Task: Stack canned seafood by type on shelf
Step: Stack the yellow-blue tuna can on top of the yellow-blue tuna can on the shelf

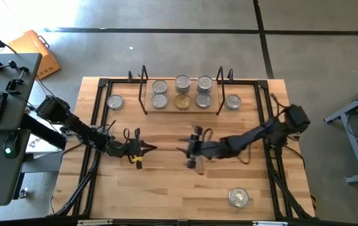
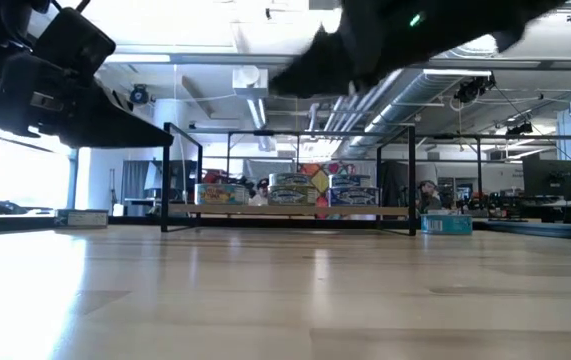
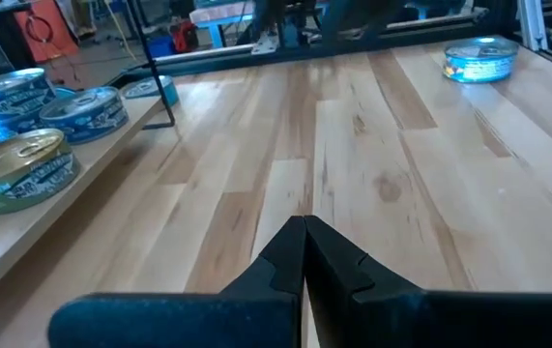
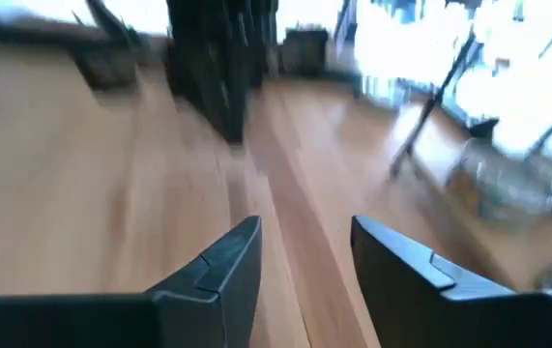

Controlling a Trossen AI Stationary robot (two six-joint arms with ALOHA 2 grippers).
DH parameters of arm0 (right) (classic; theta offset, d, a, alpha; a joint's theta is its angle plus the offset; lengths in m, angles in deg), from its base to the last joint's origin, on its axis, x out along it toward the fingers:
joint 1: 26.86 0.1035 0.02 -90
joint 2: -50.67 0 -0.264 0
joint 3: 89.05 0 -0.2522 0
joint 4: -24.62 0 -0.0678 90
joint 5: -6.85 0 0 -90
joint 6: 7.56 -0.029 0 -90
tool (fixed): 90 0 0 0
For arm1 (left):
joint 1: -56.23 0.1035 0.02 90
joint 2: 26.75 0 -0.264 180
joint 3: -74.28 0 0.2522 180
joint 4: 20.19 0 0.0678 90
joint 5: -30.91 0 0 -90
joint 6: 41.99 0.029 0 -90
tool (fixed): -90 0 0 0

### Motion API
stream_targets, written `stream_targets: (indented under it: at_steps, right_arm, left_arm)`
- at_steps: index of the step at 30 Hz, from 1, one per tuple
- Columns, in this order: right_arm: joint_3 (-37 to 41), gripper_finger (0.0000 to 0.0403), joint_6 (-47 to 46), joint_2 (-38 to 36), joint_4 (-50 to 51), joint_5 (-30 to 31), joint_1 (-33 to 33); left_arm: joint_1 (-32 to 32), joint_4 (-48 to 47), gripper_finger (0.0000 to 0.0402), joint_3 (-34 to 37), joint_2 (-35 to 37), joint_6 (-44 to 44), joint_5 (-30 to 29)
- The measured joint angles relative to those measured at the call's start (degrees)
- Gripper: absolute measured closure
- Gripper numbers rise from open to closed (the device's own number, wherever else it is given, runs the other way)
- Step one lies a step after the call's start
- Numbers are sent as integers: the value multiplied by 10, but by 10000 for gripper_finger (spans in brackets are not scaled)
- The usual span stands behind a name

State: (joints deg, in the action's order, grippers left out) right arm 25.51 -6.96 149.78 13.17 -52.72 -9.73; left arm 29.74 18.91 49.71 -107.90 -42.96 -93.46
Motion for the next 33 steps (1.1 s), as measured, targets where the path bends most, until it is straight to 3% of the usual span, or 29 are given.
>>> stream_targets:
  at_steps: [5, 9, 21, 24, 26, 31, 33]
  right_arm:
    - [119, 252, 46, -16, -293, -39, 17]
    - [181, 251, 52, -3, -449, -87, 12]
    - [203, 251, 53, -20, -494, -124, 19]
    - [207, 251, 59, -60, -441, -112, 32]
    - [206, 251, 36, -105, -344, -68, 46]
    - [163, 251, -110, -237, 98, 112, 88]
    - [135, 251, -204, -272, 276, 147, 92]
  left_arm:
    - [11, 8, 402, 0, 0, 0, 0]
    - [17, 10, 402, -8, 0, -3, 0]
    - [38, 10, 402, -34, 0, 11, 0]
    - [41, 10, 402, -35, 0, 16, 1]
    - [44, 9, 401, -35, 0, 16, 1]
    - [44, 3, 402, -36, 0, 11, 3]
    - [43, 0, 402, -36, 0, 6, 4]
